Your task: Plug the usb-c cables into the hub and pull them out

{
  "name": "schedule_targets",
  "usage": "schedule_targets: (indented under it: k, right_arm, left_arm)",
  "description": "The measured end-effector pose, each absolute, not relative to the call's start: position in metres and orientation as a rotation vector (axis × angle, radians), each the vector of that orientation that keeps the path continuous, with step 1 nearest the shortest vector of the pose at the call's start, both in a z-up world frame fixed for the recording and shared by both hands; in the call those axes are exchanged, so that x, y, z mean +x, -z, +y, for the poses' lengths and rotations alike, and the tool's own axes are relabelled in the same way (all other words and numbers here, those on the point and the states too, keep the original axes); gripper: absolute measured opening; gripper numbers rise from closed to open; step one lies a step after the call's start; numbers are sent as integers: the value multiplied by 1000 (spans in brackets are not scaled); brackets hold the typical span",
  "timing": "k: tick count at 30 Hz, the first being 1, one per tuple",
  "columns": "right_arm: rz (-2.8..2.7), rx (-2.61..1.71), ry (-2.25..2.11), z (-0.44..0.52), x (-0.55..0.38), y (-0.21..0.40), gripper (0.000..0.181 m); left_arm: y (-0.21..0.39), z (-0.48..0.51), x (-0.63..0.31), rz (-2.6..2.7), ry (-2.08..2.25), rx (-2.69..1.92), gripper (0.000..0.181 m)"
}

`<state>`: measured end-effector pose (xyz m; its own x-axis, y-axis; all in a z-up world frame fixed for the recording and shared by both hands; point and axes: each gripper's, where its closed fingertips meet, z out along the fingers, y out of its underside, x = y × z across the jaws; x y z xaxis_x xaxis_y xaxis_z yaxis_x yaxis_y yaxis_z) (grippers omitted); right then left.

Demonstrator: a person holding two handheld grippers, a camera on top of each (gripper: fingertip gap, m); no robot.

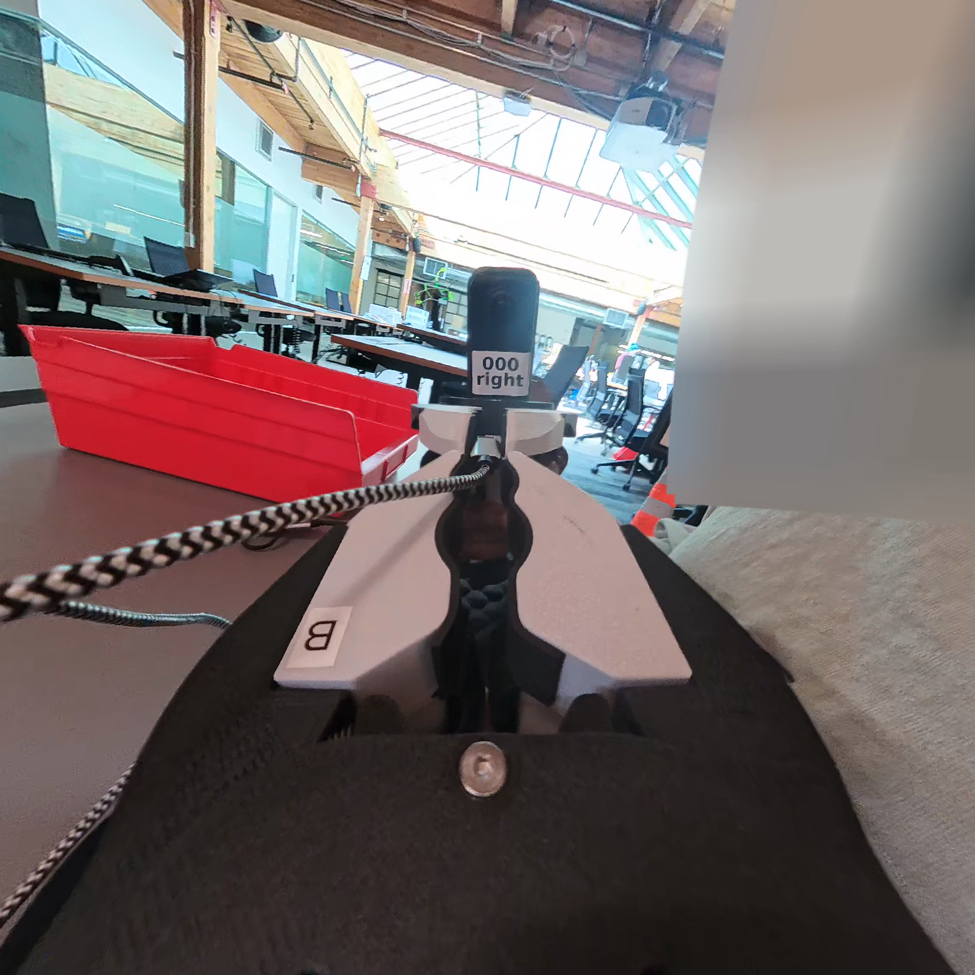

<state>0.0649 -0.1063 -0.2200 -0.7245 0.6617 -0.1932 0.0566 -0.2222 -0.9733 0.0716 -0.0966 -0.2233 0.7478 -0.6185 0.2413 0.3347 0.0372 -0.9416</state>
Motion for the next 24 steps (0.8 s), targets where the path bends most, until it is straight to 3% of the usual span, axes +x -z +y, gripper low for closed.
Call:
schedule_targets:
  k: [7, 11, 18, 24]
  right_arm:
    - [-1633, -845, -1676, -58, 78, 212, 29]
    - [-1978, -776, -1198, -33, 103, 258, 42]
    - [-2208, -579, -738, -21, 107, 329, 43]
    - [-2075, -562, -667, -22, 88, 337, 31]
  left_arm:
    - [235, -96, 54, 291, 508, -1495, 9]
    - [246, -94, 45, 311, 352, -1567, 9]
    - [258, -86, 47, 322, 258, -1629, 9]
    - [267, -82, 50, 355, 186, -1687, 9]
